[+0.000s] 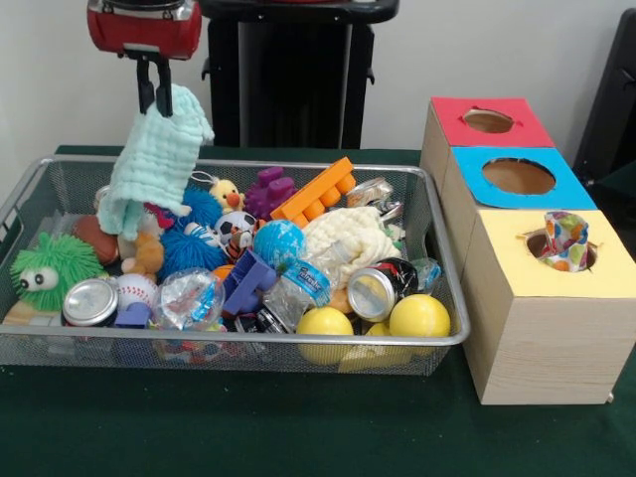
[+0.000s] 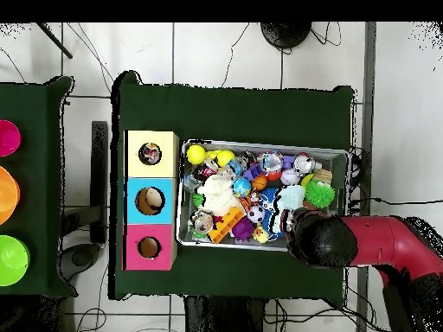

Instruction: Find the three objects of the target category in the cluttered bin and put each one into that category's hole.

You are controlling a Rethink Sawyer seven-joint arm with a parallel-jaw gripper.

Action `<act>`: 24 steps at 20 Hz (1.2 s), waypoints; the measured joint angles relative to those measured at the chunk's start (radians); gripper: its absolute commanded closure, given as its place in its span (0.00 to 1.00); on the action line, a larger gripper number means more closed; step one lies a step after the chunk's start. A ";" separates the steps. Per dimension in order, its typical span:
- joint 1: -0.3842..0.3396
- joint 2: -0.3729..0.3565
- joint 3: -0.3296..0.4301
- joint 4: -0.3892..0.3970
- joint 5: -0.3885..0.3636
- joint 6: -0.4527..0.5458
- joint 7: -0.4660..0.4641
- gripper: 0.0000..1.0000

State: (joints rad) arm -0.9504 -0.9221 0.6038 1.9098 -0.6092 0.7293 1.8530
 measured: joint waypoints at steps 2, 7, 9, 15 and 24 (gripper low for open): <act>0.001 -0.008 0.004 0.000 0.006 0.000 0.000 1.00; 0.008 -0.028 0.014 0.000 0.016 0.000 0.000 0.00; 0.009 -0.029 0.014 0.000 0.018 0.000 0.000 0.00; 0.028 -0.034 0.015 -0.002 0.033 0.010 0.000 0.00; 0.076 -0.037 0.014 -0.004 0.045 0.019 0.000 0.00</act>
State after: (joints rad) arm -0.8749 -0.9595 0.6176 1.9061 -0.5644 0.7485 1.8530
